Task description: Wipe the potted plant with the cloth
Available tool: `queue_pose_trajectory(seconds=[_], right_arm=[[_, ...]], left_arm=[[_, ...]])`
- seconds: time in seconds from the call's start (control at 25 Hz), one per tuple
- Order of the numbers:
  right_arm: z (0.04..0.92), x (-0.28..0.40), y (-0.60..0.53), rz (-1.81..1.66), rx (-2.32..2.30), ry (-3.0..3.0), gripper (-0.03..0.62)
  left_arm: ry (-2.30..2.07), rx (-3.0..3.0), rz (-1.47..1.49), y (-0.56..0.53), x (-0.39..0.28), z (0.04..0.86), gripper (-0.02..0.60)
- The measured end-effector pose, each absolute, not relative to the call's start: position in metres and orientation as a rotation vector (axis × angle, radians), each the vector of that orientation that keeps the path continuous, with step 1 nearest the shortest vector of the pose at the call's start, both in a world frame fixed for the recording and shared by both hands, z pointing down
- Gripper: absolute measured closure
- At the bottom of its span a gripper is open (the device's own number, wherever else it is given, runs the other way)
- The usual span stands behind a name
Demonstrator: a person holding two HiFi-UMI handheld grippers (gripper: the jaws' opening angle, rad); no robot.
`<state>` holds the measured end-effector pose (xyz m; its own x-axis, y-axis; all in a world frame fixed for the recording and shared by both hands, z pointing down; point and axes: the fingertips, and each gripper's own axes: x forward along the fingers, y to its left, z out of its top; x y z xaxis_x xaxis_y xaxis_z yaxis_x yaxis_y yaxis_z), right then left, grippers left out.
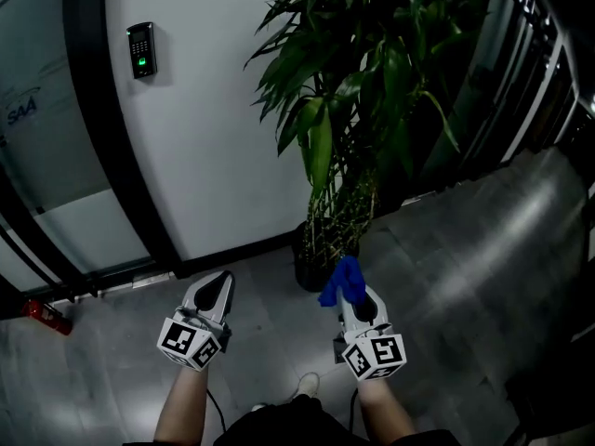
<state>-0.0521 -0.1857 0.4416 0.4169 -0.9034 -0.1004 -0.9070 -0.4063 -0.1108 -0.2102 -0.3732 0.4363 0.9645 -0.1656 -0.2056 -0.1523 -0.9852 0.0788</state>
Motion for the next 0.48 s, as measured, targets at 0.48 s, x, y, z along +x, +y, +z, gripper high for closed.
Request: queue_pose_trajectory(seconds=[0.48], right_arm=[[0.433, -0.097, -0.121, 0.086, -2.647, 1.490, 0.503]], left_arm=[[-0.133, 3.033, -0.316, -0.346, -0.245, 0.445, 0.575]])
